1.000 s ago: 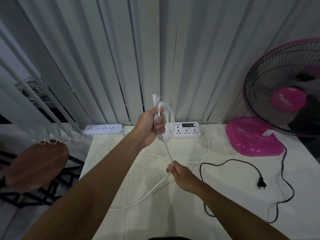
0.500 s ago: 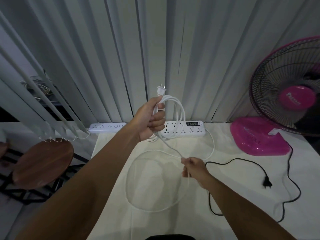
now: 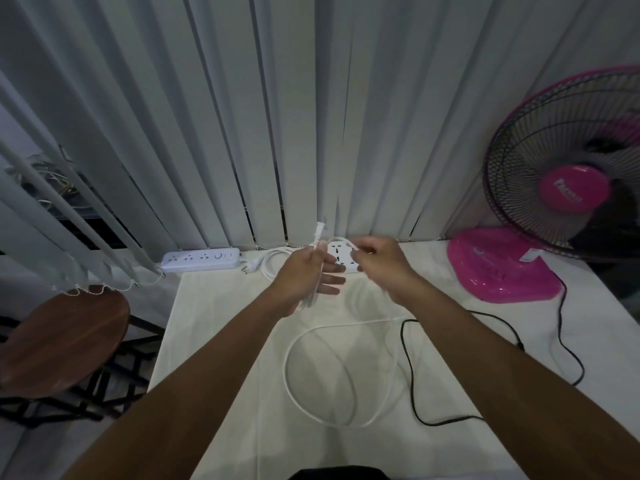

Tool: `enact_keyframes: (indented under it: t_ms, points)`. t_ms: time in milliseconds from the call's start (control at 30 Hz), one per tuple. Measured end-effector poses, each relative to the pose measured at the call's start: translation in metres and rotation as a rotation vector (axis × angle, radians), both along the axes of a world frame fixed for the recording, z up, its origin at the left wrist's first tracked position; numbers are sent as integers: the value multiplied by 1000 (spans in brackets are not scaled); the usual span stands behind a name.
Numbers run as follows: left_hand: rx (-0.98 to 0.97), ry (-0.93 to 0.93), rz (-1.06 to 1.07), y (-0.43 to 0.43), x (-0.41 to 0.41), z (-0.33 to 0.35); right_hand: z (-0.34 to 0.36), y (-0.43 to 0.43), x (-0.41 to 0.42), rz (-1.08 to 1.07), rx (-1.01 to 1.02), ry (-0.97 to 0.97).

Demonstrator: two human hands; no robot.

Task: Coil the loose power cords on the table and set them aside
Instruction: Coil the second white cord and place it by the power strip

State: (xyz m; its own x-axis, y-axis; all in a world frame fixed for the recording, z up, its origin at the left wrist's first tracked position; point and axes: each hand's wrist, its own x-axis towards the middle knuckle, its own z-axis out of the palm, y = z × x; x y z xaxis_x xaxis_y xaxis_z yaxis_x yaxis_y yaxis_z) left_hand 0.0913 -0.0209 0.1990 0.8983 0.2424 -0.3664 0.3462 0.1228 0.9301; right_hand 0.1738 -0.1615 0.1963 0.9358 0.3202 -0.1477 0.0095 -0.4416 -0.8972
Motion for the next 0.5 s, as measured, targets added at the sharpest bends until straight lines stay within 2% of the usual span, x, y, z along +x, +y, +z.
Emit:
enact_keyframes:
  t_ms: [67,133,267,367,500]
  points:
    - [-66,-27,107,-5,4,-9,0,7,-15,157,-105,-217]
    - [-190,-48,181,-3,7,-8,-5,12,-31,198,-107,-354]
    - [-354,-73,306,0,10,3,-34,11,-62,94,108,-335]
    - [-356,-150,379,5,14,11,-59,0,-77,137,123,-280]
    - [-577,-141,371,11,14,22,-85,-19,-79,243,68,-176]
